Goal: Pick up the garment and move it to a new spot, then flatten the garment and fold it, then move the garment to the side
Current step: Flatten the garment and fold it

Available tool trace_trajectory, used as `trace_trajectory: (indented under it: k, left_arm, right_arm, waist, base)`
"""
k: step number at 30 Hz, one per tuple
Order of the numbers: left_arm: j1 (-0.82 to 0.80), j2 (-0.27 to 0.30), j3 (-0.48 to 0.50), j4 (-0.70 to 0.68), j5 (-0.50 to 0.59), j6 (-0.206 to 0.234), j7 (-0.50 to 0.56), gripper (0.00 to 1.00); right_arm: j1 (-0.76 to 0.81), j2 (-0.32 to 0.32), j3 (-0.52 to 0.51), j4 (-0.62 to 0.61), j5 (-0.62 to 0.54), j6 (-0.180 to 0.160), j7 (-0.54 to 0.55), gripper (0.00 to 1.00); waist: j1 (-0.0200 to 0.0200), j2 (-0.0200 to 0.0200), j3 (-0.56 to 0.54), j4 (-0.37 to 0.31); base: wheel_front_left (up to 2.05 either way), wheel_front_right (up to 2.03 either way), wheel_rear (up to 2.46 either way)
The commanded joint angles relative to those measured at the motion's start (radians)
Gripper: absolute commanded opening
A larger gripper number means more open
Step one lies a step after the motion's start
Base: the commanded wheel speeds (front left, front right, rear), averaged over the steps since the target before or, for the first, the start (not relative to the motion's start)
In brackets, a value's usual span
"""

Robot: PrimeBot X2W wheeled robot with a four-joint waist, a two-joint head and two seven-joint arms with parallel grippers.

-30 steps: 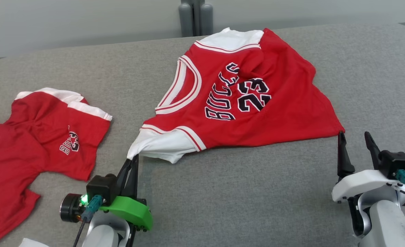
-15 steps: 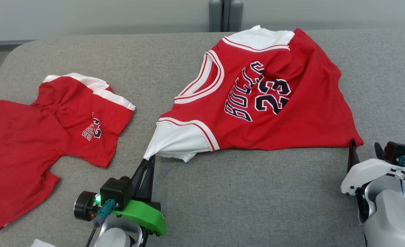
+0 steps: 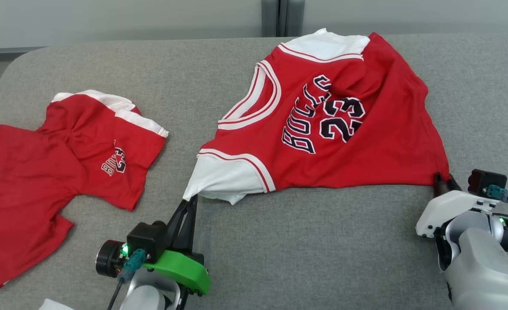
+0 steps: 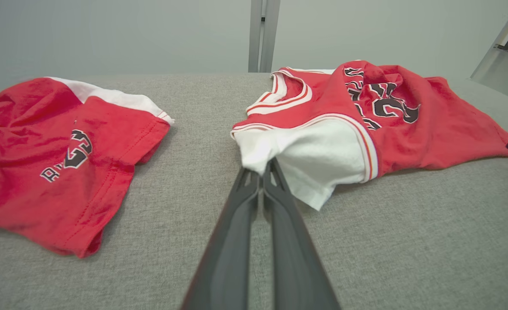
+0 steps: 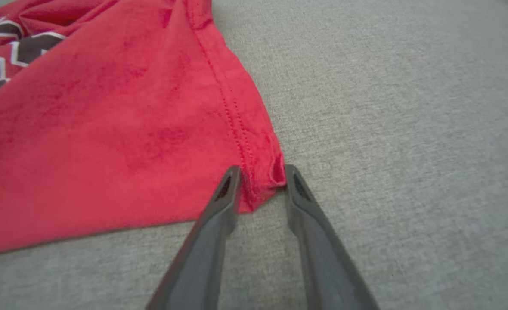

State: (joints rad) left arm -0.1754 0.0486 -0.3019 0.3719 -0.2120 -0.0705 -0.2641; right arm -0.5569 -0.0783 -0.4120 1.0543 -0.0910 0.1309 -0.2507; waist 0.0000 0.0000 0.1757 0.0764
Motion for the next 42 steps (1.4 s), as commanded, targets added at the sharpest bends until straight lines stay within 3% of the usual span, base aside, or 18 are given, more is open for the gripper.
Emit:
trace_trajectory:
  k: [1, 8, 11, 19, 27, 34, 38, 42]
  left_arm:
    - [-0.011, 0.004, 0.007, 0.0, -0.019, -0.001, 0.0, 0.0]
    - [-0.029, 0.004, 0.039, -0.039, -0.105, -0.019, 0.0, 0.0]
    - [-0.042, 0.004, 0.063, -0.068, -0.198, -0.03, 0.0, 0.0]
    - [-0.199, 0.005, 0.082, -0.172, -0.34, -0.048, 0.031, 0.0]
    - [-0.359, 0.004, 0.133, -0.364, -0.451, 0.0, 0.117, 0.0]
    - [-0.466, 0.017, 0.154, -0.523, -0.509, 0.083, 0.211, 0.0]
    - [-0.56, 0.06, 0.146, -0.516, -0.485, 0.101, 0.29, 0.0]
    - [-0.695, 0.096, 0.153, -0.42, -0.495, 0.112, 0.378, 0.0]
  right_arm:
    - [-0.008, -0.003, 0.011, 0.008, 0.012, 0.0, -0.006, 0.0]
    - [-0.031, 0.008, 0.117, -0.105, 0.119, 0.0, -0.015, 0.0]
    - [-0.016, 0.008, 0.204, -0.23, 0.205, 0.0, -0.015, 0.0]
    - [0.025, -0.088, 0.383, -0.574, 0.382, 0.0, -0.015, 0.0]
    - [-0.031, -0.149, 0.383, -0.856, 0.478, 0.0, 0.039, 0.0]
    - [-0.045, -0.111, 0.303, -1.087, 0.437, 0.0, 0.204, 0.0]
    - [-0.083, -0.102, 0.296, -1.145, 0.394, 0.0, 0.294, 0.0]
    - [-0.177, -0.086, 0.308, -1.103, 0.392, 0.0, 0.347, 0.0]
  waist:
    - [0.0, 0.0, -0.007, -0.006]
    - [0.0, 0.0, -0.04, -0.038]
    - [0.0, 0.0, -0.063, -0.058]
    - [0.0, 0.0, -0.146, -0.099]
    - [0.0, 0.0, -0.199, -0.138]
    - [0.0, 0.0, -0.186, -0.152]
    - [0.0, 0.0, -0.129, -0.164]
    - [0.0, 0.0, -0.018, -0.178]
  base:
    - [0.0, 0.0, 0.0]
    - [0.0, 0.0, 0.0]
    - [0.0, 0.0, 0.0]
    - [0.0, 0.0, 0.0]
    - [0.0, 0.0, 0.0]
    - [0.0, 0.0, 0.0]
    - [0.0, 0.0, 0.0]
    - [0.0, 0.0, 0.0]
